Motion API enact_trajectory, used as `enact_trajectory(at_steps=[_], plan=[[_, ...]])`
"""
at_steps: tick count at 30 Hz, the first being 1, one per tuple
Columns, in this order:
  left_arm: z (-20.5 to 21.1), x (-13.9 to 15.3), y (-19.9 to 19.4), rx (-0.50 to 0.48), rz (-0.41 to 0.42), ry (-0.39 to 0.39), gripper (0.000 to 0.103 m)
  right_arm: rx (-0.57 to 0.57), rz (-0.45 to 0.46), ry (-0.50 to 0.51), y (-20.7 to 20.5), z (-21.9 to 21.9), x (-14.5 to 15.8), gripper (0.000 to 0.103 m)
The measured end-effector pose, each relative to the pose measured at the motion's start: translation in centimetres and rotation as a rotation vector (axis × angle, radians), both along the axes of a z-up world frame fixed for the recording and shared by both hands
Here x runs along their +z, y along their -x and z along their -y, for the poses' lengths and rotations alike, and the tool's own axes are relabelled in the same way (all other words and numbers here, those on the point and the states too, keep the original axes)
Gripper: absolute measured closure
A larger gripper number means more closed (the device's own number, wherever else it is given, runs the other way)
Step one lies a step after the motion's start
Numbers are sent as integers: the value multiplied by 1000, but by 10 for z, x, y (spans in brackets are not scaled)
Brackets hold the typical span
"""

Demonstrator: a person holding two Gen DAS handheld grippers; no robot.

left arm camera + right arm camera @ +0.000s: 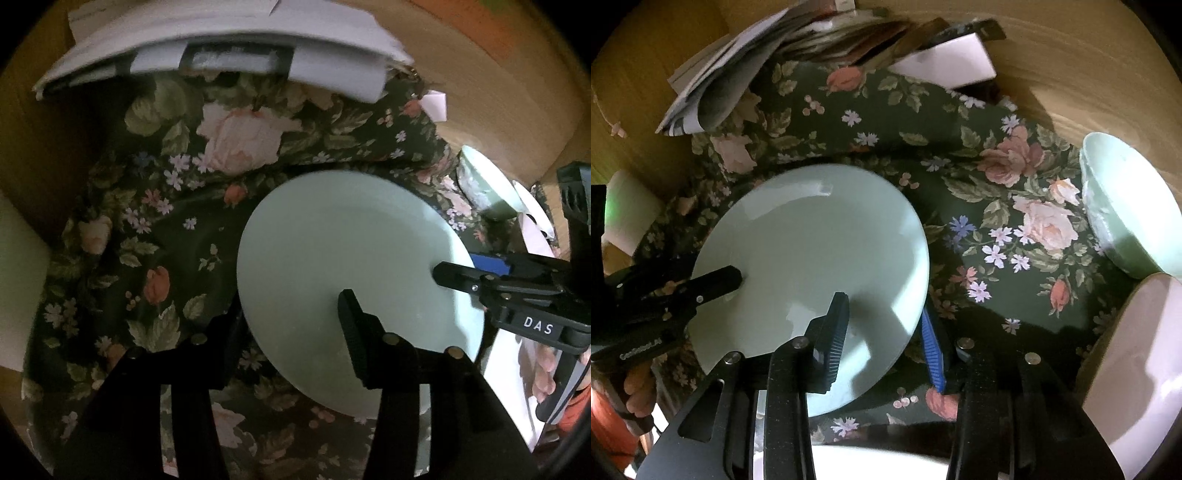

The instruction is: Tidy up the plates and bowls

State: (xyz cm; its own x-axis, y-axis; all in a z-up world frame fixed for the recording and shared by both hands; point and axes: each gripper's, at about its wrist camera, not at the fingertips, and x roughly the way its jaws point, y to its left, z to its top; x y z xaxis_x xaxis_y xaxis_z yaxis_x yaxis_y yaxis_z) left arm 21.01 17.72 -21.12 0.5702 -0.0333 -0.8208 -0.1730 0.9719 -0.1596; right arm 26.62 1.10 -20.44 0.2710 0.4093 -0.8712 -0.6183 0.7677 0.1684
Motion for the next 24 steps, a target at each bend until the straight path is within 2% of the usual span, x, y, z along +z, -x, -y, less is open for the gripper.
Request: enact_trajectory(at_steps=[3, 9, 24], plan=[[4, 6, 5, 2, 19, -13, 54, 1, 14, -13, 2, 3, 6, 68], [7, 15, 16, 1, 36, 23, 55, 0, 46, -33, 9, 23, 22, 69], [38, 57, 64, -22, 145, -1, 55, -30, 147, -102, 51, 61, 63, 69]])
